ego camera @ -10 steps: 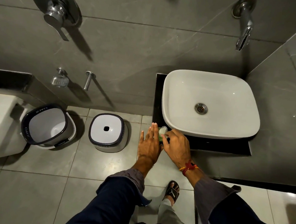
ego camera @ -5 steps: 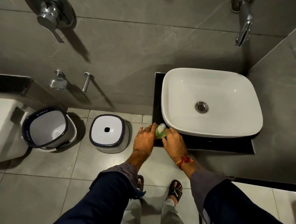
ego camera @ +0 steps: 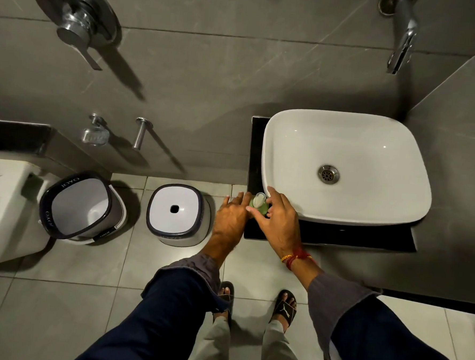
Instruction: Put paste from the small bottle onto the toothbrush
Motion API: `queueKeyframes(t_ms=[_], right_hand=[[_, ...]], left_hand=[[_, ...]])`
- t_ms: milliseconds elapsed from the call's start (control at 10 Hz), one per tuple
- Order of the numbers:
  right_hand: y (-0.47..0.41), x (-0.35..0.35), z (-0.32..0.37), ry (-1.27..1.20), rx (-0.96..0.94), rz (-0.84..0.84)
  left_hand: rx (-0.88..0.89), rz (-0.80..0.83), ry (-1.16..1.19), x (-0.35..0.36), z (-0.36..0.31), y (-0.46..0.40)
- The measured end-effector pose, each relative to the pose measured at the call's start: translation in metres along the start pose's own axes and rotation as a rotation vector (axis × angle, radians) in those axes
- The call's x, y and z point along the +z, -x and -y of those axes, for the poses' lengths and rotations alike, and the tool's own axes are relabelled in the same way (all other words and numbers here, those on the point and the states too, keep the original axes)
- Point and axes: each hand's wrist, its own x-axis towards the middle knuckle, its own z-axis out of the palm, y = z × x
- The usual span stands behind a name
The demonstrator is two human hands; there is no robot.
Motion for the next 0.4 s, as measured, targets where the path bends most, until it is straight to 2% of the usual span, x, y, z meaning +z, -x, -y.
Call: queueKeyframes(t_ms=[100,300,400], right_hand=[[-0.008,-0.001,0.005,0.002,-0.033,0.004],[-0.006,-0.002,-0.004,0.007,-0.089,0.025],[-0.007,-0.005,-0.005,0.023,-0.116,-0.009]], left_hand=[[-0.025,0.007,-0.016,0.000,-0.001,-0.001],[-0.032,-0.083,0.048,0.001,0.001,-0.002],[-0.018,-0.030,0.033,-0.004,0.003,-0.002]])
